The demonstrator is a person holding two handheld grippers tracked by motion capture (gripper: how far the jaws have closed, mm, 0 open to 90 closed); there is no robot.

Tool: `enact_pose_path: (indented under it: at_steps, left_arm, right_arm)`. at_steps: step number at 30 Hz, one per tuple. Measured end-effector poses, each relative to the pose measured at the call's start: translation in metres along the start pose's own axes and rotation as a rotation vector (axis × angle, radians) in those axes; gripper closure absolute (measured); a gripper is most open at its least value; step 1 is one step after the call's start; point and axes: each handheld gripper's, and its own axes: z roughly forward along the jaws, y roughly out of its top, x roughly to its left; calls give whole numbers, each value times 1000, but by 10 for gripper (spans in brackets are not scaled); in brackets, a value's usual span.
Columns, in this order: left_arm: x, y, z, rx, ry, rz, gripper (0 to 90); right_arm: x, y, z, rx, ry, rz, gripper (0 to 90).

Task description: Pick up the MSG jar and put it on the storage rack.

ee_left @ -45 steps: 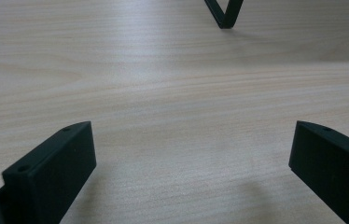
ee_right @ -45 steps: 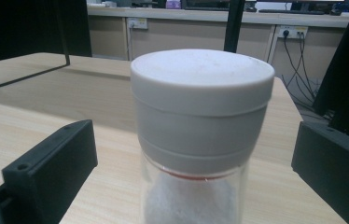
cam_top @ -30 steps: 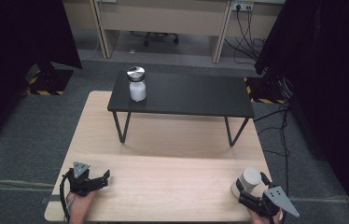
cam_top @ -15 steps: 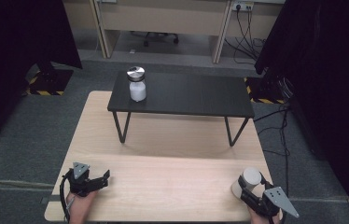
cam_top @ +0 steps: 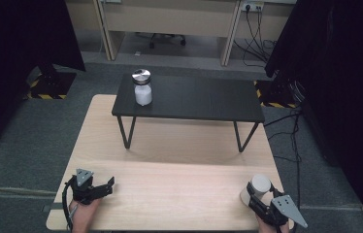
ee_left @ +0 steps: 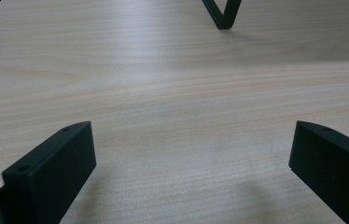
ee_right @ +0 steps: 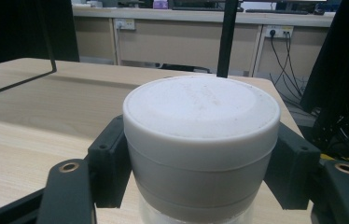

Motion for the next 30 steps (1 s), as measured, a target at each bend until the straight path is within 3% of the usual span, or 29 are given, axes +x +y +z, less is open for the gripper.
enact_pose_path:
  at_steps: [4, 9, 26, 30]
  left_arm:
    - [0, 0, 0, -1, 0, -2, 0]
    - [0, 0, 0, -1, -2, 1, 0]
    - [3, -2, -1, -12, -18, -1, 0]
    - [3, -2, -1, -15, -18, 0, 0]
  right_arm:
    - [0, 3, 1, -2, 5, 11, 341]
    - [-3, 14, 3, -10, 17, 64, 341]
    - [-6, 51, 17, -19, 42, 51, 341]
    - [-11, 64, 24, 6, 63, 82, 341]
